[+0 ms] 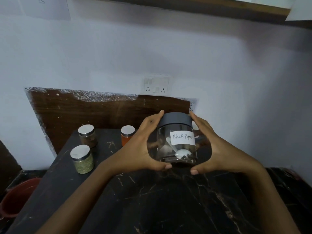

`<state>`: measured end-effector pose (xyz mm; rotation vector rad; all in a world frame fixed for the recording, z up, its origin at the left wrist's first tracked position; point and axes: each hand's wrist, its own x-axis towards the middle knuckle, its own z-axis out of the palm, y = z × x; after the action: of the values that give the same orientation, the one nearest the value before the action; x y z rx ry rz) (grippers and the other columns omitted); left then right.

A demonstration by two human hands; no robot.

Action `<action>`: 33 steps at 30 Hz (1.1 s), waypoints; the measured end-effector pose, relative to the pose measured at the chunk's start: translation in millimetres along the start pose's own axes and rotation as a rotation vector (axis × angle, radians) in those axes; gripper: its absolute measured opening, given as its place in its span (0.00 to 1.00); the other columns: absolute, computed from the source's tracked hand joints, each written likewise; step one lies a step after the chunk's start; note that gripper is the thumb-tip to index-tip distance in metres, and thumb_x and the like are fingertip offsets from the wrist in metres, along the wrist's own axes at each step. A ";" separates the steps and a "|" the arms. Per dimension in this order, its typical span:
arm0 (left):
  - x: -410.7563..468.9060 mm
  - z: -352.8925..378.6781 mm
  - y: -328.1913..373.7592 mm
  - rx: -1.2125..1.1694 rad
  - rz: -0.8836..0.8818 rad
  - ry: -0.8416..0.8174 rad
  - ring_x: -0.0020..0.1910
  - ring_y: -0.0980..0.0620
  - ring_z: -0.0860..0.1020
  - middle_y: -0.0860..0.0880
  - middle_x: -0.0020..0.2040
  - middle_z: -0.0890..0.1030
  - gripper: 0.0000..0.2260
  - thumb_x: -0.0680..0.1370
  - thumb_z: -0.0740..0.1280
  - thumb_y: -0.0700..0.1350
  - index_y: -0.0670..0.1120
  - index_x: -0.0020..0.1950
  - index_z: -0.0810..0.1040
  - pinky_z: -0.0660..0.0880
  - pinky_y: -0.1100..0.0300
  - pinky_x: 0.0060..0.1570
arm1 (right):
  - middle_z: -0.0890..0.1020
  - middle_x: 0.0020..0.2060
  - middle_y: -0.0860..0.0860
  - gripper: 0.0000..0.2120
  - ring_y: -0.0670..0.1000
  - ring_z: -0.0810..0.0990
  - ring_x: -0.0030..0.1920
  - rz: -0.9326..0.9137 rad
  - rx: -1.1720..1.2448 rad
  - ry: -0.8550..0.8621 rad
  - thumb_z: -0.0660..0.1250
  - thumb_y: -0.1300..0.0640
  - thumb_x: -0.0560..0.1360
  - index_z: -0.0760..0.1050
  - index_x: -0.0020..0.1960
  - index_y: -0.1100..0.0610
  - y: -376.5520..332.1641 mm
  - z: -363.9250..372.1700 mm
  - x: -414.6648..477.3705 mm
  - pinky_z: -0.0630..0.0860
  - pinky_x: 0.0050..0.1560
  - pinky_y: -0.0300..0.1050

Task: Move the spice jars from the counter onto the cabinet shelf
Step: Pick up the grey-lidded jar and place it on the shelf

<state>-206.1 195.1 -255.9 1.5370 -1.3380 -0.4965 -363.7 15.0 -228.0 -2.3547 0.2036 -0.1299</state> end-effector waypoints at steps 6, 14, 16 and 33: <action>-14.8 -25.3 1.6 -0.067 -0.075 -0.086 0.70 0.60 0.64 0.59 0.74 0.57 0.55 0.64 0.78 0.41 0.62 0.75 0.41 0.69 0.74 0.55 | 0.56 0.63 0.26 0.56 0.27 0.67 0.57 -0.071 0.036 0.042 0.79 0.48 0.54 0.44 0.67 0.27 -22.7 10.1 11.0 0.73 0.53 0.30; -30.5 -67.2 9.3 -0.081 -0.038 -0.055 0.69 0.58 0.68 0.60 0.73 0.61 0.53 0.63 0.79 0.37 0.63 0.74 0.49 0.76 0.57 0.58 | 0.53 0.60 0.20 0.55 0.41 0.67 0.64 -0.117 -0.040 0.092 0.79 0.44 0.53 0.44 0.64 0.23 -55.7 31.0 30.1 0.71 0.64 0.44; -27.2 -80.4 16.1 -0.060 -0.021 -0.060 0.70 0.56 0.68 0.58 0.74 0.61 0.54 0.62 0.80 0.38 0.64 0.74 0.49 0.76 0.53 0.59 | 0.55 0.64 0.26 0.56 0.38 0.69 0.61 -0.143 -0.058 0.133 0.79 0.43 0.52 0.45 0.66 0.26 -68.0 27.0 36.8 0.74 0.59 0.41; 117.6 -193.6 102.4 0.411 0.252 0.115 0.68 0.62 0.64 0.68 0.71 0.56 0.53 0.60 0.81 0.47 0.67 0.72 0.49 0.69 0.73 0.59 | 0.59 0.64 0.31 0.58 0.32 0.68 0.57 -0.484 -0.252 0.402 0.83 0.52 0.53 0.49 0.70 0.36 -120.2 -119.1 158.7 0.71 0.51 0.25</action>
<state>-64.1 178.3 -52.5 1.6609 -1.5819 0.0291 -213.1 -11.9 -53.7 -2.5640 -0.1741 -0.8585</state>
